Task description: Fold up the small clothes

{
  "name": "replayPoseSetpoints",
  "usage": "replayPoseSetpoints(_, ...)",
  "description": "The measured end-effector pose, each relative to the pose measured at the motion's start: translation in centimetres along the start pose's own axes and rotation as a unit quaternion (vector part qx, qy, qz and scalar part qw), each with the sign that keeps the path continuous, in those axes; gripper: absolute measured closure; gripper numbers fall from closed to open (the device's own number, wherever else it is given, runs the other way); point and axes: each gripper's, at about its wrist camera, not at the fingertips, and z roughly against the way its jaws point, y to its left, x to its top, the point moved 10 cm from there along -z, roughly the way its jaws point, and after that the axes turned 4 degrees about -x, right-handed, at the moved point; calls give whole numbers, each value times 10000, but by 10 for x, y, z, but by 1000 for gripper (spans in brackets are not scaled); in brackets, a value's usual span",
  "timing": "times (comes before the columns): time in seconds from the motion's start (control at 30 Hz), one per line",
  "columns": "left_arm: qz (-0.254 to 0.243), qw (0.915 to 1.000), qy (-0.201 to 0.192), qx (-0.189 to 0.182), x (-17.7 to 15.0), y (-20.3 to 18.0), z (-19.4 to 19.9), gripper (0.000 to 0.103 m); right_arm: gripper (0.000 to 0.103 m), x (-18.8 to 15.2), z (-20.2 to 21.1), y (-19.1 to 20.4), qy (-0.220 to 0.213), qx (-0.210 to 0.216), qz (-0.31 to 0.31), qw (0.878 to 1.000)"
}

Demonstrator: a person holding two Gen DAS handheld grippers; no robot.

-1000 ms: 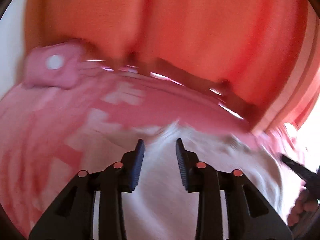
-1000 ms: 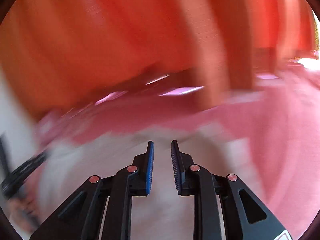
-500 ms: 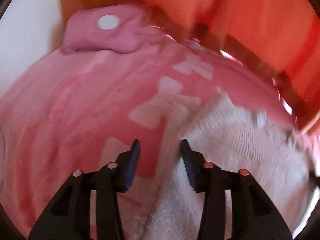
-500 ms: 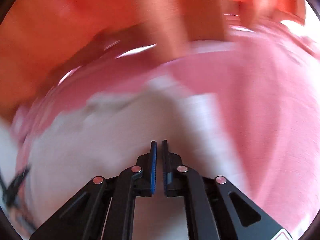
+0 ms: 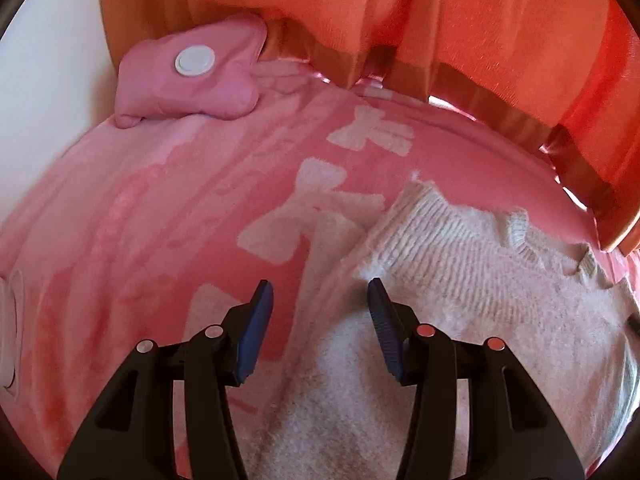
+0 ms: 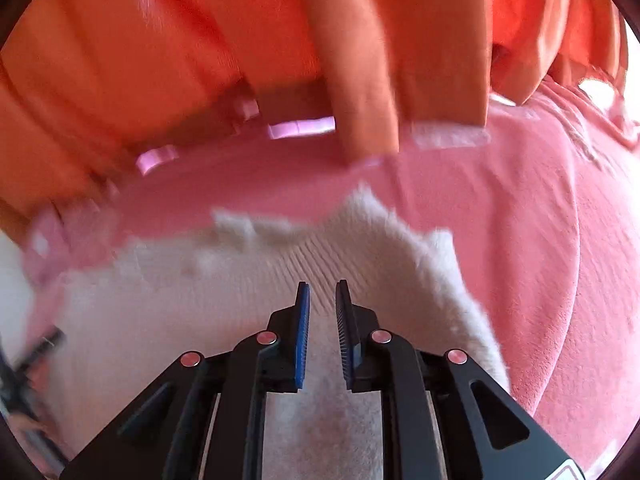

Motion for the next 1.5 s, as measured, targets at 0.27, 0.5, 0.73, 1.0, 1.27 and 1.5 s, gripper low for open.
replayPoseSetpoints(0.27, -68, 10000, -49, 44, -3, -2, 9, 55, 84, -3, 68, 99, -582, 1271, 639, 9881)
replayPoseSetpoints(0.5, -161, 9999, 8, 21, -11, -8, 13, 55, 84, -46, 49, 181, -30, 1370, 1525, 9788)
replayPoseSetpoints(0.73, -62, 9999, -8, -92, -11, 1, 23, 54, 85, -47, 24, 192, 51, 1099, 1574, 9814)
replayPoseSetpoints(1.0, 960, 9915, 558, -685, -40, 36, 25, 26, 85, -44, 21, 195, -35, 1082, 1644, 9804)
replayPoseSetpoints(1.27, 1321, 9748, 858, -1577, -54, 16, 17, 86, 85, -44, 22, 195, -37, 1097, 1596, 9811)
replayPoseSetpoints(1.5, 1144, 9635, -167, -2413, -8, -41, 88, 92, 84, -33, 36, 185, 64, 1485, 1134, 9824)
